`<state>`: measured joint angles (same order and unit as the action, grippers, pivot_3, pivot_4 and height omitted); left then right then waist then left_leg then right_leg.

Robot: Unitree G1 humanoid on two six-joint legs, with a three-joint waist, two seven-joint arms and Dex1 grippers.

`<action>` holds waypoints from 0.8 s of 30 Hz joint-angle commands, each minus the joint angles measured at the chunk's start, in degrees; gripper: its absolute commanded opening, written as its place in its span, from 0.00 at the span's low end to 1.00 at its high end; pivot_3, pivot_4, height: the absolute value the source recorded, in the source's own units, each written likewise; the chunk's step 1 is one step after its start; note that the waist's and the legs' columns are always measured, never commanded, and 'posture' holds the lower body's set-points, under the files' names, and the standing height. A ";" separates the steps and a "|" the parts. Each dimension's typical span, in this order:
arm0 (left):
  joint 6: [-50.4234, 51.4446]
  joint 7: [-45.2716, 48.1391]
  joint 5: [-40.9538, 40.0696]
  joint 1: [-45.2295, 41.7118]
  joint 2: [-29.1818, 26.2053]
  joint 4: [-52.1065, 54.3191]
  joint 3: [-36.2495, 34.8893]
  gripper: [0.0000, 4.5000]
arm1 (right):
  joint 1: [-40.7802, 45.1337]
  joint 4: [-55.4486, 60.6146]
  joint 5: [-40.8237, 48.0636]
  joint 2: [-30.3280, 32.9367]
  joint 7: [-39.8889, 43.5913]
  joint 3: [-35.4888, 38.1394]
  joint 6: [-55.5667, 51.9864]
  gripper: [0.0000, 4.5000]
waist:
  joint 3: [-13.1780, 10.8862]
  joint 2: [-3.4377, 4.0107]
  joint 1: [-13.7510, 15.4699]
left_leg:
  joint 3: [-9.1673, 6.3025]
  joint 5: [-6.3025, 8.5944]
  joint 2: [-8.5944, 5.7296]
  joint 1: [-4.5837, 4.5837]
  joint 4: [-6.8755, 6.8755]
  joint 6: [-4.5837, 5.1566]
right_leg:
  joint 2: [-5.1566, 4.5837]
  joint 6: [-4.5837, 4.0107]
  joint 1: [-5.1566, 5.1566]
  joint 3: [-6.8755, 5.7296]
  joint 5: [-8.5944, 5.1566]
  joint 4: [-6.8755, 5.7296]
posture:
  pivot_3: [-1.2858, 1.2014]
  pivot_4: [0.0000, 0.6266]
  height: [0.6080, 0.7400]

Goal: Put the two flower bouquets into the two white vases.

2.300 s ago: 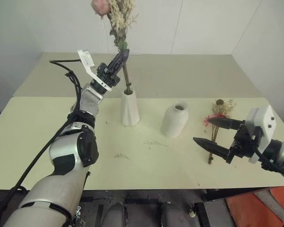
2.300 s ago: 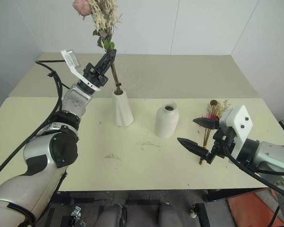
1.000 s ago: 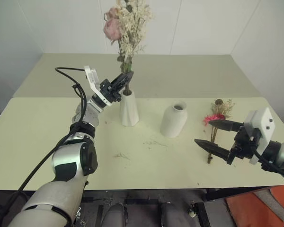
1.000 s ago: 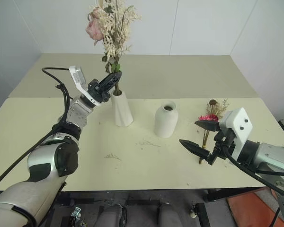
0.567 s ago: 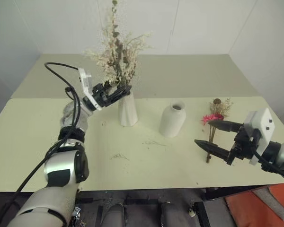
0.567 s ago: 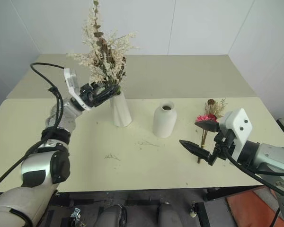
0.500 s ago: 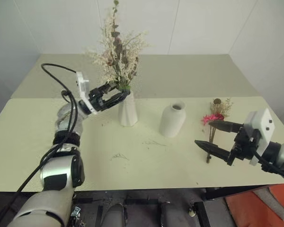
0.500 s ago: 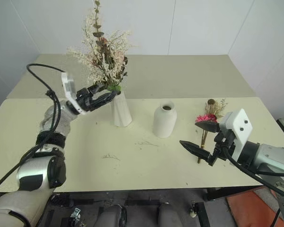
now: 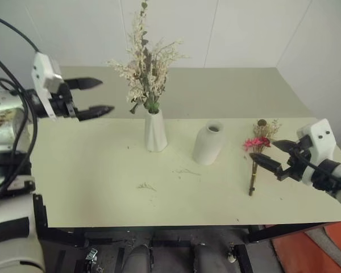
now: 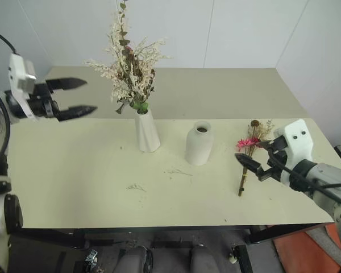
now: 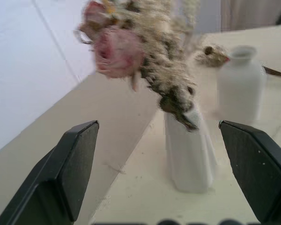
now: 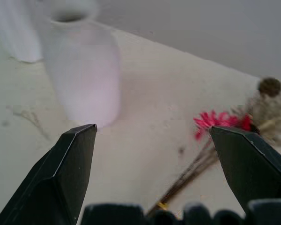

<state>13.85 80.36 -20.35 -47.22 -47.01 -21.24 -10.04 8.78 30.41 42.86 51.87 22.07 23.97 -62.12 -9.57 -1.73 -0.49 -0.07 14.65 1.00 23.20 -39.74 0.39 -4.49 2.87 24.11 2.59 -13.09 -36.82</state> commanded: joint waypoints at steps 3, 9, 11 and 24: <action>8.39 -0.80 -6.03 8.25 -2.60 20.89 0.19 0.99 | 10.17 -6.89 -0.93 -3.86 -8.83 -1.91 -12.88 1.00 | -0.01 -0.01 -0.54 | -0.03 0.00 0.07 0.01 -0.04 -0.01 | 0.08 -0.06 0.04 -0.03 -0.01 -0.10 | 0.52 0.24 1.00; 12.78 -2.75 -8.49 13.03 -7.09 30.79 -1.16 0.99 | 20.70 -17.34 -3.90 -7.69 -10.81 -6.36 -19.94 1.00 | -0.01 0.01 -0.87 | 0.04 0.00 0.06 -0.05 0.00 0.00 | 0.10 -0.09 0.09 0.08 -0.01 -0.13 | 0.52 0.24 1.00; 13.92 -3.83 -9.85 14.14 -7.14 33.29 -1.33 0.99 | 22.55 -21.33 -5.77 -8.44 -10.71 -8.30 -19.79 1.00 | -0.01 0.01 -0.81 | 0.04 0.00 0.05 -0.04 0.00 0.00 | 0.09 -0.09 0.07 0.08 -0.01 -0.09 | 0.52 0.24 1.00; 18.30 -11.72 -15.23 18.93 -6.94 42.71 -2.24 1.00 | 30.07 -39.64 -14.64 -10.74 -6.31 -14.76 -13.71 0.66 | -0.01 0.01 -0.56 | 0.04 0.01 0.04 0.02 0.01 0.01 | 0.08 -0.08 0.08 0.03 -0.01 0.02 | 0.52 0.24 1.00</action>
<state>31.71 69.66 -34.18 -28.31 -53.51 19.88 -10.45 37.40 -8.42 29.60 41.00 15.32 8.90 -77.76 -9.59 -1.72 -1.05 -0.03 14.65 1.04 23.22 -39.73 0.40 -4.40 2.79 24.18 2.62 -13.10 -36.79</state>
